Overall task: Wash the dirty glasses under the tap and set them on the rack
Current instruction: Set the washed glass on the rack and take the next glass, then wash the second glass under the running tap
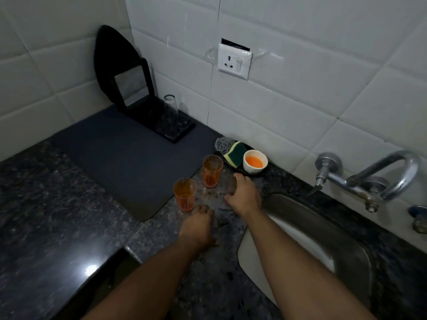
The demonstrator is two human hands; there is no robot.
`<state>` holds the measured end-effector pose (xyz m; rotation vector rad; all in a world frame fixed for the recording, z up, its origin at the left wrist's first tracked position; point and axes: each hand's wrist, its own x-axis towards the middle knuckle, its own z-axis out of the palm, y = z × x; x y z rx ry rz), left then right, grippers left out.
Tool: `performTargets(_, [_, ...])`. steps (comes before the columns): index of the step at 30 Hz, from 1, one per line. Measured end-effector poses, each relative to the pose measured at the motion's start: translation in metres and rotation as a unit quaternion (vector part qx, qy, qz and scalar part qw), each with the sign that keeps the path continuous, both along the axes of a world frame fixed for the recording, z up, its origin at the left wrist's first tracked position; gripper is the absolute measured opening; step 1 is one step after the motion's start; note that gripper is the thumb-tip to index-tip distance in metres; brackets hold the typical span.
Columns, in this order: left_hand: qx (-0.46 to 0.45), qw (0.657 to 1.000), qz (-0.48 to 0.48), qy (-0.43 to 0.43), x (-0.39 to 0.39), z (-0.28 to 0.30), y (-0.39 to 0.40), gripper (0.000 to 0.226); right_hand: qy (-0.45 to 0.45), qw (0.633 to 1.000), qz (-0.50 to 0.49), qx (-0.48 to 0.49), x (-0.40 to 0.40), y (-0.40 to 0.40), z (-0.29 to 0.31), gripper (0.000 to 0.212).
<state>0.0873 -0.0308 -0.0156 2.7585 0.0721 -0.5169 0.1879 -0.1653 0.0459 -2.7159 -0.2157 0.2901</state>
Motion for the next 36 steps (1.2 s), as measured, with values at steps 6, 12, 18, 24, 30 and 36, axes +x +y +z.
performTargets(6, [0.037,0.999,-0.014,0.005,-0.001,-0.014,0.001,0.098,-0.003,0.999,-0.028,0.03,-0.005,-0.011,-0.012,0.074])
performTargets(12, [0.091,0.996,-0.013,0.016,0.001,0.006,-0.017,0.062,-0.008,0.984,-0.124,0.127,-0.052,-0.058,-0.012,0.085])
performTargets(18, [0.06,0.998,-0.014,0.018,0.013,0.038,-0.082,0.042,-0.008,0.958,-0.21,0.196,-0.088,-0.139,0.009,0.073])
performTargets(24, [-0.053,0.998,-0.006,-0.039,0.049,0.06,-0.17,0.046,-0.046,0.932,-0.268,0.239,-0.088,-0.214,0.027,0.071])
performTargets(30, [-0.182,0.974,0.023,-0.136,0.098,0.083,-0.232,0.051,-0.069,0.916,-0.305,0.251,-0.074,-0.255,0.034,0.066])
performTargets(36, [-0.186,0.974,0.022,-0.125,0.145,0.089,-0.262,0.035,-0.076,0.912,-0.319,0.247,-0.062,-0.266,0.025,0.068])
